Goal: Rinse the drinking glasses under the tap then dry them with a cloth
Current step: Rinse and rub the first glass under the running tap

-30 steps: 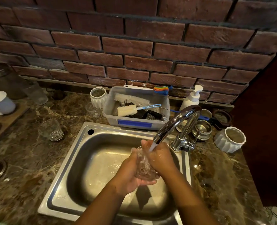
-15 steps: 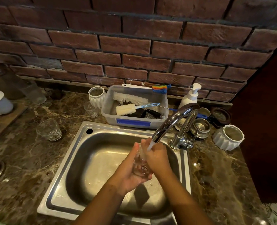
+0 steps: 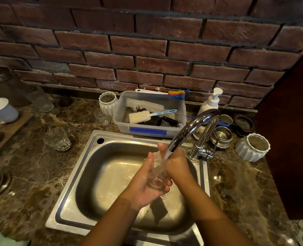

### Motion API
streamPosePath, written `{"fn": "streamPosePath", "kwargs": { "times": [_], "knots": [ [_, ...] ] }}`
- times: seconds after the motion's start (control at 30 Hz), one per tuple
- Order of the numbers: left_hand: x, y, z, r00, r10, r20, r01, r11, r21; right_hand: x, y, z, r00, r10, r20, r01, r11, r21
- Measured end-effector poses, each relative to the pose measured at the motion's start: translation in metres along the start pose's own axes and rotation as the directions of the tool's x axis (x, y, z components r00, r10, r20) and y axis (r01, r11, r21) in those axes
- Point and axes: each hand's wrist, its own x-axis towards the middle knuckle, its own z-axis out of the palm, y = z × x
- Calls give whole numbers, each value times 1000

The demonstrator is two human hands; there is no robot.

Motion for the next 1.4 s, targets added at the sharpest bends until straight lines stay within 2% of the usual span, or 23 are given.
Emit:
{"fn": "streamPosePath", "kwargs": {
  "times": [0.13,0.23,0.27,0.33,0.37,0.4,0.47,0.57,0.63,0.73,0.87,0.93,1.03,1.1,1.17,1.23,1.33,1.4],
  "knots": [
    [0,-2,2,999,28,17,-27,999,-44,9,2,-4,998,-68,2,67,994,91],
    [3,1,-1,1000,16,-14,-17,998,-55,10,8,1,995,99,8,-99,974,202],
    [3,2,-2,999,36,-41,-37,999,-21,8,12,2,998,64,-17,-60,985,160],
    [3,4,-3,990,103,-94,-91,989,118,3,21,4,981,-187,-41,185,982,-46],
    [2,4,-1,984,135,-119,-109,973,202,1,25,5,964,-264,-23,257,953,-163],
    [1,4,0,979,160,-123,-124,957,263,1,27,5,957,-290,6,282,923,-264],
    [-1,3,6,984,156,-82,-126,949,289,3,24,6,954,-300,16,289,903,-318],
    [-4,2,10,991,113,-68,-98,977,191,2,22,9,949,-290,-121,286,957,-49],
    [-3,3,7,993,84,-77,-80,995,59,-3,30,15,958,-256,-132,264,964,45],
    [0,4,1,993,36,-113,-40,999,-33,-11,44,20,969,-247,-17,245,968,-52],
    [4,-2,-3,994,47,-103,-31,988,152,-5,48,9,949,-313,-44,300,936,-183],
    [3,-5,-3,994,49,-99,-29,980,195,1,48,8,952,-281,-120,261,952,-158],
    [1,-7,-1,996,48,-80,-34,985,169,3,43,5,961,-161,-225,176,983,50],
    [1,-5,2,993,47,-105,-43,998,44,-1,42,7,968,-201,-151,213,975,68],
    [2,-1,4,991,50,-127,-57,997,-53,-9,43,13,962,-272,-10,270,960,-74],
    [1,1,4,991,33,-133,-41,998,-54,-11,44,15,946,-324,19,321,924,-206],
    [-1,-1,-1,995,18,-103,-17,1000,18,-4,42,8,962,-269,-44,260,955,-142],
    [-2,-4,-1,996,16,-83,-12,999,44,1,40,7,989,-134,-65,133,991,-6]
  ]
}}
